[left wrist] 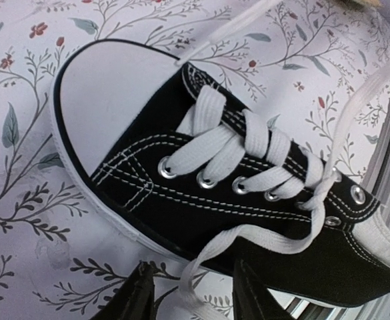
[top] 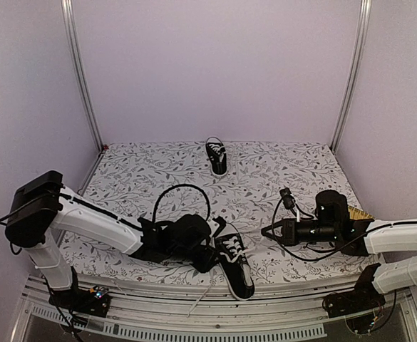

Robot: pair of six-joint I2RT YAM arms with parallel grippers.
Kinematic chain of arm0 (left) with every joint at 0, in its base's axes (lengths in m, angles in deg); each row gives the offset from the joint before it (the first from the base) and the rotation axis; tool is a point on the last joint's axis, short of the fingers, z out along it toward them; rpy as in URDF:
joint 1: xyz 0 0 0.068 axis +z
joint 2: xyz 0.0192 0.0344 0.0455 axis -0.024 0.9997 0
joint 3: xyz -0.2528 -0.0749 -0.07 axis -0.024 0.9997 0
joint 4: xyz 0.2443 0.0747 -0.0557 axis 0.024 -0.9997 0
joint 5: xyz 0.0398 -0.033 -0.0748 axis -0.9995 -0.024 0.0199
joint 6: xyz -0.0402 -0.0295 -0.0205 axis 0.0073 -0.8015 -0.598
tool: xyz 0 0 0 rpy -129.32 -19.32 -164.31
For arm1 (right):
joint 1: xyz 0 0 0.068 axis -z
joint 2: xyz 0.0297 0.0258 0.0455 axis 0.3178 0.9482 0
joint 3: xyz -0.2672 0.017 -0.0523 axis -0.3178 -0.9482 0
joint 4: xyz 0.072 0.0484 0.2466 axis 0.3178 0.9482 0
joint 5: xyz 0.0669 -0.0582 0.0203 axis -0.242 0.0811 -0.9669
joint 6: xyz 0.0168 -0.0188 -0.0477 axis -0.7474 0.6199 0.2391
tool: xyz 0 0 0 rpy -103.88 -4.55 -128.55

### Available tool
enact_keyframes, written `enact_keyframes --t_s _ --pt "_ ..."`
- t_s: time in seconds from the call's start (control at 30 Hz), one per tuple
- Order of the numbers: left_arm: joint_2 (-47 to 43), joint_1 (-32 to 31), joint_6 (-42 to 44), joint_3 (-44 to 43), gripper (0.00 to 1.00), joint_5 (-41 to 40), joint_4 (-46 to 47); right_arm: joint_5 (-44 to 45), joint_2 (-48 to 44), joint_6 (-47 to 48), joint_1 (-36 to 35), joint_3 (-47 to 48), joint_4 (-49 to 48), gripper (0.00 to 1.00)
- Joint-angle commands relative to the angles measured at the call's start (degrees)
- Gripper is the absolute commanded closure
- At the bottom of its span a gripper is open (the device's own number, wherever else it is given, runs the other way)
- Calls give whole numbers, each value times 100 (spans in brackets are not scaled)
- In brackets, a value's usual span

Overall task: Tie the shoes
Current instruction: Place the half-tied shoelace at the center of the board.

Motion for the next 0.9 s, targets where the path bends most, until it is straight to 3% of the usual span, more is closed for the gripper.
enact_keyframes --t_s 0.0,0.27,0.4,0.63,0.73,0.87 --pt "134 62 127 -154 66 -96 -46 -87 45 46 28 57 -188 98" --pt "238 57 104 -116 84 21 146 -104 75 38 29 41 -223 98" --pt "234 57 68 -109 100 -23 221 -105 60 51 28 51 -215 98" --pt "-445 -77 -94 530 100 47 1168 -59 333 207 28 532 -48 98" --pt "-807 -178 -63 883 100 340 1803 -117 754 360 28 1029 89 98" --pt "-1013 -280 -19 1053 100 350 1959 -244 1475 482 -81 1777 258 98"
